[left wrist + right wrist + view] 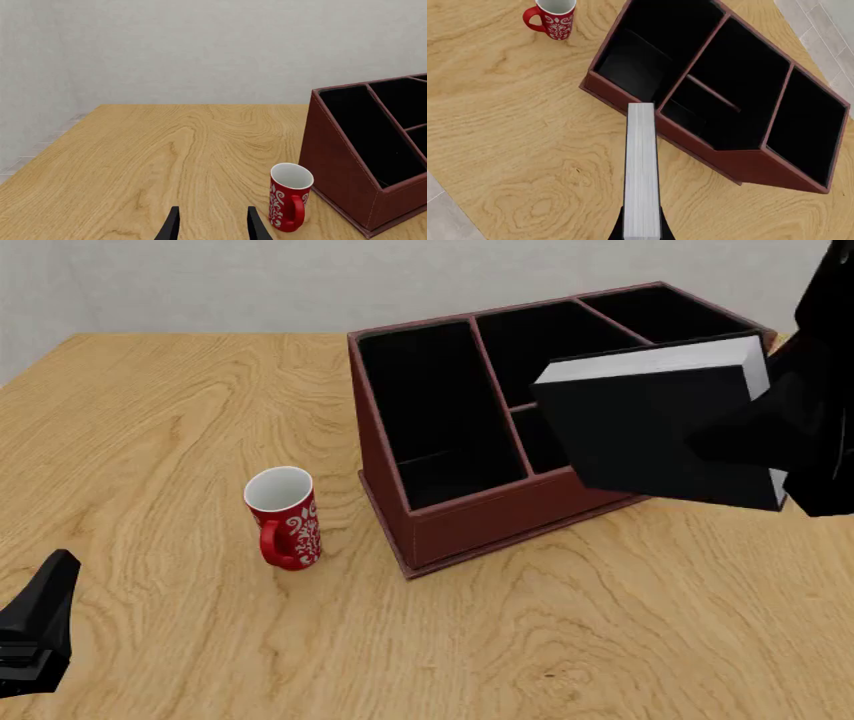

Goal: Pick up the book and place it in the left compartment of the caddy.

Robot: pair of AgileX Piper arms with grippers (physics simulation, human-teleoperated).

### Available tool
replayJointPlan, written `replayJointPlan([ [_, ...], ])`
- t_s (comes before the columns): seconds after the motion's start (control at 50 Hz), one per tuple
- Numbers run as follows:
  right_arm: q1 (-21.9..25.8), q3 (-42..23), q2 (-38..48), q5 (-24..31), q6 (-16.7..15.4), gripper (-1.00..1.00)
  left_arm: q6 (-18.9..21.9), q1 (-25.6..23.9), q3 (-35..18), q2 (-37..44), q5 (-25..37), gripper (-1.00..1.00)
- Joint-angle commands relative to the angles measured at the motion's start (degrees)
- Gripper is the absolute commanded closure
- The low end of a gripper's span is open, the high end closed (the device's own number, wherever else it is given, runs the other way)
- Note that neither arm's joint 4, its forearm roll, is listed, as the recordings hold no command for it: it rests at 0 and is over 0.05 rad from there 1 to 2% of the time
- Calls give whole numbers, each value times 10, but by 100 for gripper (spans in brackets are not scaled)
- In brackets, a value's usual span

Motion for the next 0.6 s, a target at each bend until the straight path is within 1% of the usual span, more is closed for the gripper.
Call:
replayJointPlan([
  [0.02,30,-45,45,0,31,100,0,0,0,0,0,-100],
  [0.08,22,-47,49,0,24,100,0,0,0,0,0,-100],
  [0.12,40,-63,63,0,39,100,0,0,0,0,0,-100],
  [0.14,40,-63,63,0,39,100,0,0,0,0,0,-100],
  [0.16,48,-71,67,0,51,100,0,0,0,0,0,-100],
  [0.2,38,-73,70,0,35,100,0,0,0,0,0,-100],
  [0.24,40,-79,76,0,39,100,0,0,0,0,0,-100],
  [0.28,40,-80,82,0,35,100,0,0,0,0,0,-100],
  [0.36,55,-84,96,0,40,100,0,0,0,0,0,-100],
  [0.38,54,-82,98,0,34,100,0,0,0,0,0,-100],
  [0.4,57,-84,102,0,37,100,0,0,0,0,0,-100],
  [0.5,49,-88,113,0,17,100,0,0,0,0,0,-100],
  [0.52,53,-93,118,0,20,100,0,0,0,0,0,-100],
  [0.56,49,-94,123,0,13,100,0,0,0,0,0,-100],
  [0.6,50,-98,128,0,14,100,0,0,0,0,0,-100],
])
